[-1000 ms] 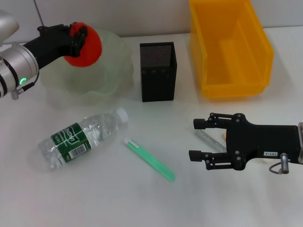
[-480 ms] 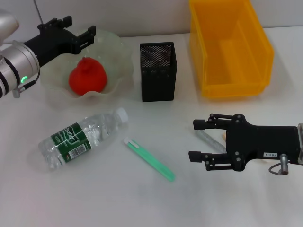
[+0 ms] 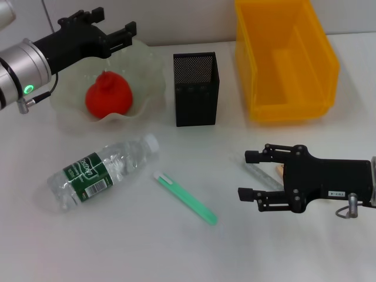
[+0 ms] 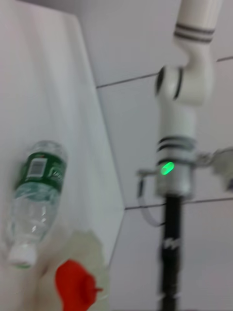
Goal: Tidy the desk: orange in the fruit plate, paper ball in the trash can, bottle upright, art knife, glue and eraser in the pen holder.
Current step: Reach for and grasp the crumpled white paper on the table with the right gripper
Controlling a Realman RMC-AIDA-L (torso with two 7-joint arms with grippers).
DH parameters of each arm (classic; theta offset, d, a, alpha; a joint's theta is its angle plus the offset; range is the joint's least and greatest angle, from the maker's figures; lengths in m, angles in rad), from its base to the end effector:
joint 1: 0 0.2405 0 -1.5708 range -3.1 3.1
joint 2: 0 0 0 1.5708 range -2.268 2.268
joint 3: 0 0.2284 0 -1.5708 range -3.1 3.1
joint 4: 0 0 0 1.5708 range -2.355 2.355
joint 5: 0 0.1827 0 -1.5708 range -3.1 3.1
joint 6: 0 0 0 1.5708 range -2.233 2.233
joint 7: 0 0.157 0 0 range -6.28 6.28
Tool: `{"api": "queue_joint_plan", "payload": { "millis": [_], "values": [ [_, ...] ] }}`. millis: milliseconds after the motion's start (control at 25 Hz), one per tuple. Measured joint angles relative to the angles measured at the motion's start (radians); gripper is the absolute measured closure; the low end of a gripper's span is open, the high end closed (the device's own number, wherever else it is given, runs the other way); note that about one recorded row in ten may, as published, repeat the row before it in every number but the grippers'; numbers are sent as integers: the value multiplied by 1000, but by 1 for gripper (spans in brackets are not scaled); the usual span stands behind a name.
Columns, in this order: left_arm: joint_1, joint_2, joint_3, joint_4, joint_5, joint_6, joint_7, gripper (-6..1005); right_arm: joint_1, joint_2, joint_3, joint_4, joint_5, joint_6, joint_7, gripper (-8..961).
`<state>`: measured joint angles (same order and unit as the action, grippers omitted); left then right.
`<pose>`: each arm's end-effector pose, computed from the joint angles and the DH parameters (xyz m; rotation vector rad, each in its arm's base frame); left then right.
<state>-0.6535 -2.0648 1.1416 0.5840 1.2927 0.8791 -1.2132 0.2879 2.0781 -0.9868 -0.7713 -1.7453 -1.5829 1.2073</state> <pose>-0.1698 0.4013 0.0032 -2.2605 -0.5073 -0.7372 0.2338 0.2508 -0.0041 -2.7536 0.4145 0.7396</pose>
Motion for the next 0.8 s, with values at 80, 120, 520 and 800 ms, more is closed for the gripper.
{"api": "queue_joint_plan", "payload": {
  "millis": [80, 120, 520, 800],
  "values": [
    [38, 3, 27, 96, 29, 61, -77, 186, -2, -2, 12, -9, -22, 10, 15, 182],
    [56, 4, 34, 142, 47, 93, -110, 186, -4, -2, 22, -16, -38, 12, 24, 182],
    [196, 29, 19, 416, 195, 471, -227, 186, -26, -4, 109, -112, -116, 0, 105, 182],
    [267, 53, 18, 420, 211, 718, -208, 187, -50, -3, 159, -212, -123, -15, 184, 182]
  ]
}}
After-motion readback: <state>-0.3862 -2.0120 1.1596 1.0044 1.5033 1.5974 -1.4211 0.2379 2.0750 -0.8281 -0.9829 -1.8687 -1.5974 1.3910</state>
